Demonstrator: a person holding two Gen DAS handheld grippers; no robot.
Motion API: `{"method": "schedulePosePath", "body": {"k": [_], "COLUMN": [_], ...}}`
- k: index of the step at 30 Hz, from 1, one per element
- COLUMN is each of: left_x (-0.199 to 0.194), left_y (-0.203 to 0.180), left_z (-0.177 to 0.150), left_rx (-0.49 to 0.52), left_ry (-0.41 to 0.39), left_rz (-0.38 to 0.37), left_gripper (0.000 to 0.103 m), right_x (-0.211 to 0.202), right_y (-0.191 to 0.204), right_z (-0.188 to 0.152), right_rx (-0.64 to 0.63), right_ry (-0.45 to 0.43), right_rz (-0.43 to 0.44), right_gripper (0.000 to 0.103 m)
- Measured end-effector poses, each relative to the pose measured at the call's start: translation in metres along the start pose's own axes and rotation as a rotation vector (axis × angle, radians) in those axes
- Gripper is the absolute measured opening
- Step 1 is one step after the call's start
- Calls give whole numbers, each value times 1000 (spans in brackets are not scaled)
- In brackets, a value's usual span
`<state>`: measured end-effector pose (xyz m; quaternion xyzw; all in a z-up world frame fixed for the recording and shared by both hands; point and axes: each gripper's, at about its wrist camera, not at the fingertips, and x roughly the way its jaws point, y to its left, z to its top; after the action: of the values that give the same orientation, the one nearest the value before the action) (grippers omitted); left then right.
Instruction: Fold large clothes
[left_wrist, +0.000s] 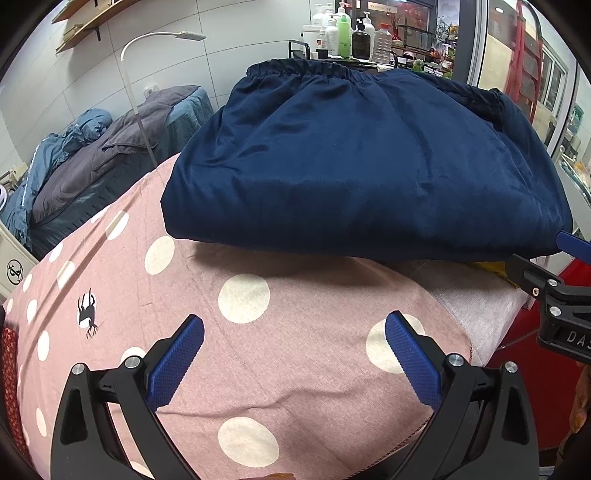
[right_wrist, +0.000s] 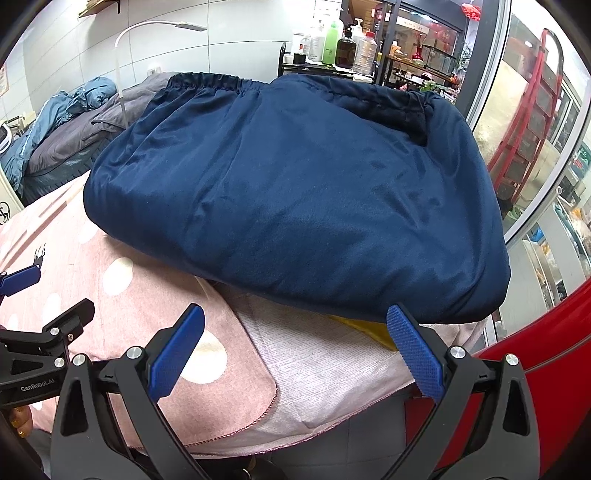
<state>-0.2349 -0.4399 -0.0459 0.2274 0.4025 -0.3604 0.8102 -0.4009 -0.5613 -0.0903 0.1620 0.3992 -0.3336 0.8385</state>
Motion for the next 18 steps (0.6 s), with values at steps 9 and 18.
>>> {"method": "schedulePosePath", "body": {"k": [9,18], "left_x": [0,-1], "left_y": [0,-4], "left_z": [0,3], "left_rx": [1,18], "left_ry": [4,13], "left_rz": [0,-20], "left_gripper": [97,97], "right_x": [0,-2], "right_y": [2,1], "right_z": [-1,-1], "right_rx": [-5,-2], "right_ry": [1,-5], "right_rz": [2,1], "right_gripper": [98,98]}}
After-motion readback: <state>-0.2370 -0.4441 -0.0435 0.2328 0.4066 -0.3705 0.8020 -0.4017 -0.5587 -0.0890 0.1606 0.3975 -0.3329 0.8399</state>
